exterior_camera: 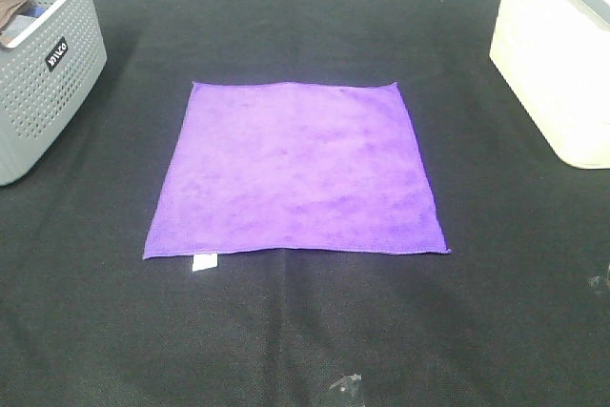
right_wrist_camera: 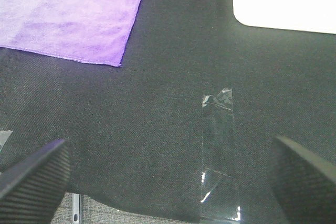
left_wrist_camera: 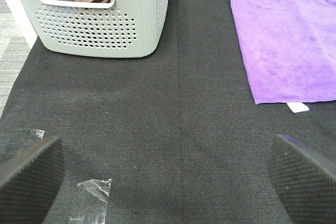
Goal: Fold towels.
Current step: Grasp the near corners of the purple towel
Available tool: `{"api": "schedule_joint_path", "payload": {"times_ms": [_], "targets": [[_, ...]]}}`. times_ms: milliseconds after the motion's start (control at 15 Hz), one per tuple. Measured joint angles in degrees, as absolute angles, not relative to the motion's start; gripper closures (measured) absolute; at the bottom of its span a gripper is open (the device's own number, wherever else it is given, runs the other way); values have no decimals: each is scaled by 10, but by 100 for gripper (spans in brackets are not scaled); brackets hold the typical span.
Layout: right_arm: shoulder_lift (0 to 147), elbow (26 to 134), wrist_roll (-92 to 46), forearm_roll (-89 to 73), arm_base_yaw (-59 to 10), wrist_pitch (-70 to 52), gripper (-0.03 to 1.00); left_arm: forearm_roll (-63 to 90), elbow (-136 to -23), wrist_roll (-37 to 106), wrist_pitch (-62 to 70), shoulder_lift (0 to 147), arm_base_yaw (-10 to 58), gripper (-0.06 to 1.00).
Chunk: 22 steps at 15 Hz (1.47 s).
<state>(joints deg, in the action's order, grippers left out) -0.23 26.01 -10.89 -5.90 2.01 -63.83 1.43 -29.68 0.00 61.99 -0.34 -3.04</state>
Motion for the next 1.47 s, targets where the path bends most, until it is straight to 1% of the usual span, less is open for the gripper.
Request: {"api": "schedule_joint_path", "payload": {"times_ms": [333, 1467], "targets": [[-2, 260, -51, -41, 20, -638, 1, 14, -297, 0, 620, -3, -30, -4], [-2, 260, -50, -41, 19, -638, 1, 14, -297, 0, 620, -3, -30, -4]]}}
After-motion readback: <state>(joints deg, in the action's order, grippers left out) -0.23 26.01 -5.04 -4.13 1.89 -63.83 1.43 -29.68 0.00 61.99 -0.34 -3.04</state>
